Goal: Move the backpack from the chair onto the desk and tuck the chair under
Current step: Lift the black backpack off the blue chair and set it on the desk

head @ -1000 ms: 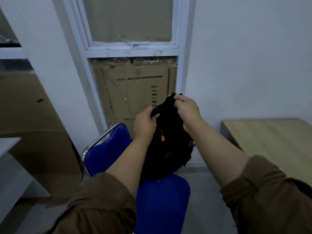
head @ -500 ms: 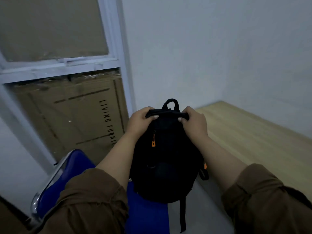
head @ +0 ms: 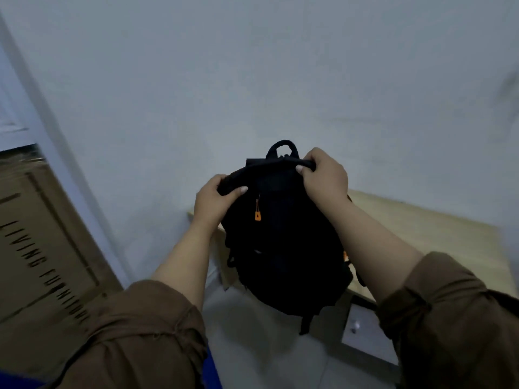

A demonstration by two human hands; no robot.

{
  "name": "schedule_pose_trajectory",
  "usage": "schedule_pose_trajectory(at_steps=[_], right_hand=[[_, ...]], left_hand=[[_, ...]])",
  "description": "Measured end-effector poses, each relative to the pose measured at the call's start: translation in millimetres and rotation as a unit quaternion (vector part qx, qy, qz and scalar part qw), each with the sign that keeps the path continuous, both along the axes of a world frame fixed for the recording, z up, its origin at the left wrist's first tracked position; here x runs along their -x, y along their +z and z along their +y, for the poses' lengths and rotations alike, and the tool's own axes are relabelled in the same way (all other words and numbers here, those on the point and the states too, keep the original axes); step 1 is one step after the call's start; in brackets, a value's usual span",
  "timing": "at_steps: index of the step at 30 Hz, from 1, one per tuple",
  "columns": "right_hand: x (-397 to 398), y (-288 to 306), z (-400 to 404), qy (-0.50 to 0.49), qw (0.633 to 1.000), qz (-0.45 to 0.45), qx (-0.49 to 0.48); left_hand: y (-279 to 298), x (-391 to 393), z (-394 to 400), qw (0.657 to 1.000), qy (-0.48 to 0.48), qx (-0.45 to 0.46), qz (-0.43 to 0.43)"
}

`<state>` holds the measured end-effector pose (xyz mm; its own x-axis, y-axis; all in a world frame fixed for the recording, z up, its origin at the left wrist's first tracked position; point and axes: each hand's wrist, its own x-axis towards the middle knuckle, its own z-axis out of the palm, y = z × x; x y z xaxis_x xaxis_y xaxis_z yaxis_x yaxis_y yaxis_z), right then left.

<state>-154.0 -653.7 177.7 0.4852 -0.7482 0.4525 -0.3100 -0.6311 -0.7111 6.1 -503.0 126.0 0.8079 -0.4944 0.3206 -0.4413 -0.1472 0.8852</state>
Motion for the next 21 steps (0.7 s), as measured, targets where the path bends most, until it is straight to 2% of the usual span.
schedule_pose_trajectory(at_steps=[6, 11, 15, 21], right_hand=[[70, 15, -97, -0.096, 0.995, 0.004, 0.015], [130, 10, -184, -0.158, 0.987, 0.03, 0.01], [171, -1, -258, -0.193, 0.98, 0.048, -0.02], [209, -40, -340, -0.186, 0.973, 0.101, -0.093]], left_hand=[[-42, 48, -113, 0.993, -0.095, -0.023, 0.069], [-53, 104, -222, 0.983, -0.158, 0.006, 0.093], [-59, 140, -304, 0.986, -0.142, 0.014, 0.09], [-69, 158, -383, 0.994, -0.081, -0.052, 0.043]])
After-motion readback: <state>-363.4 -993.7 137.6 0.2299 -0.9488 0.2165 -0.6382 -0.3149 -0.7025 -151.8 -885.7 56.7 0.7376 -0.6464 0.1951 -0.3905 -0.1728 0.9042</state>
